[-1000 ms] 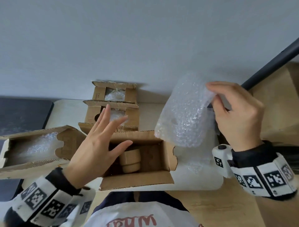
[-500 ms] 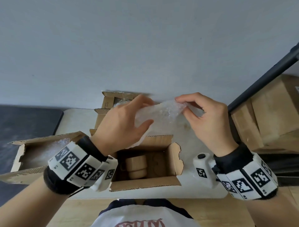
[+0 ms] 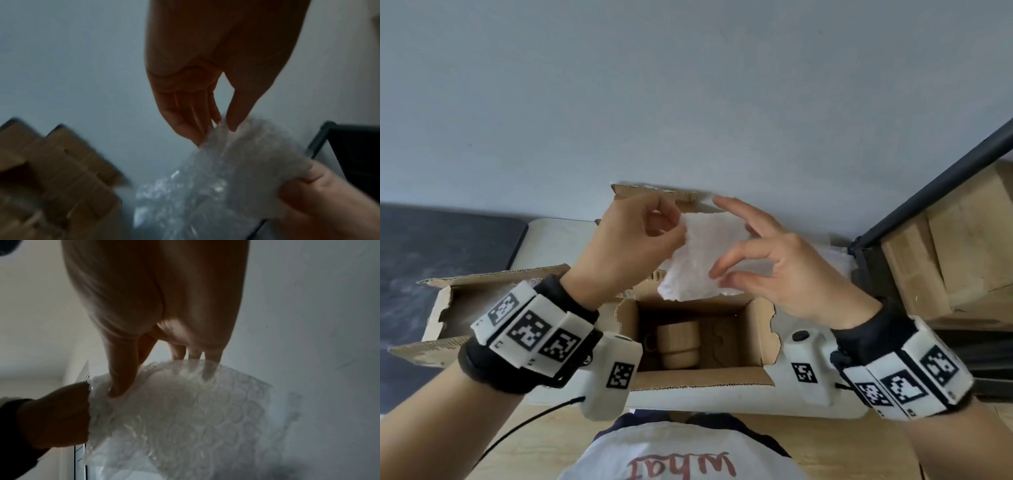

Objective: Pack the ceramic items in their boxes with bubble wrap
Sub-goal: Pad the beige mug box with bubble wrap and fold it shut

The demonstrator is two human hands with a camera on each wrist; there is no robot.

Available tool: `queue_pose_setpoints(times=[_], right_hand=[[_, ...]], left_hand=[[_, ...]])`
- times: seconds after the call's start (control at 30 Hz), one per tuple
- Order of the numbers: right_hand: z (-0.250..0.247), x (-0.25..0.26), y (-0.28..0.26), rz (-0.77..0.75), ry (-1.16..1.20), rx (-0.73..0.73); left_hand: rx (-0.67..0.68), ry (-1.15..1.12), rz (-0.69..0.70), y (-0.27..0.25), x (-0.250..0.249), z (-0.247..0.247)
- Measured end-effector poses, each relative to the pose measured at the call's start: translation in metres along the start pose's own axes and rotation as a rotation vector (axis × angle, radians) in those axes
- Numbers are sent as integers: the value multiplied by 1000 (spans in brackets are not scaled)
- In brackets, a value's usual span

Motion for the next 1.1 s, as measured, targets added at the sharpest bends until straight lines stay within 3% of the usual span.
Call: queue_pose_setpoints(times=[0.07, 0.17, 0.23, 0.37, 0.53, 0.63, 0.7, 0.8, 0.93, 1.0, 1.1], right_hand=[[4, 0, 5, -3, -1, -36], [8, -3, 10, -23, -23, -89], [9, -5, 11, 40, -1, -138], [10, -15, 10, 180, 164, -260], [41, -23, 13, 360, 247, -389], [71, -29, 10, 533, 351, -236], [86, -35, 5, 540, 210, -83], [99, -46, 5, 354, -225, 202], [123, -56, 14, -44, -702, 517], [139, -58, 22, -48, -745, 541], [157, -66, 34, 180, -657, 491]], left_hand=[[120, -154, -87, -4, 1, -3], [283, -256, -90, -11, 8, -10], [279, -250, -49, -17, 19, -16], [201, 136, 68, -47, 61, -23], [454, 676, 206, -87, 124, -31], [469, 727, 213, -97, 144, -33], [417, 628, 176, -100, 151, -33], [382, 530, 114, -104, 162, -32], [363, 487, 57, -104, 173, -29], [344, 477, 51, -102, 174, -28], [319, 447, 63, -101, 177, -29]])
Point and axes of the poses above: each hand's wrist, its own y-axis towards the middle knuckle, its own z-axis out of the palm, x = y × z, the point moved 1 cm from there along y, towards the middle knuckle, and after that the axes turned 9 degrees about -x, right-handed, at the moved point
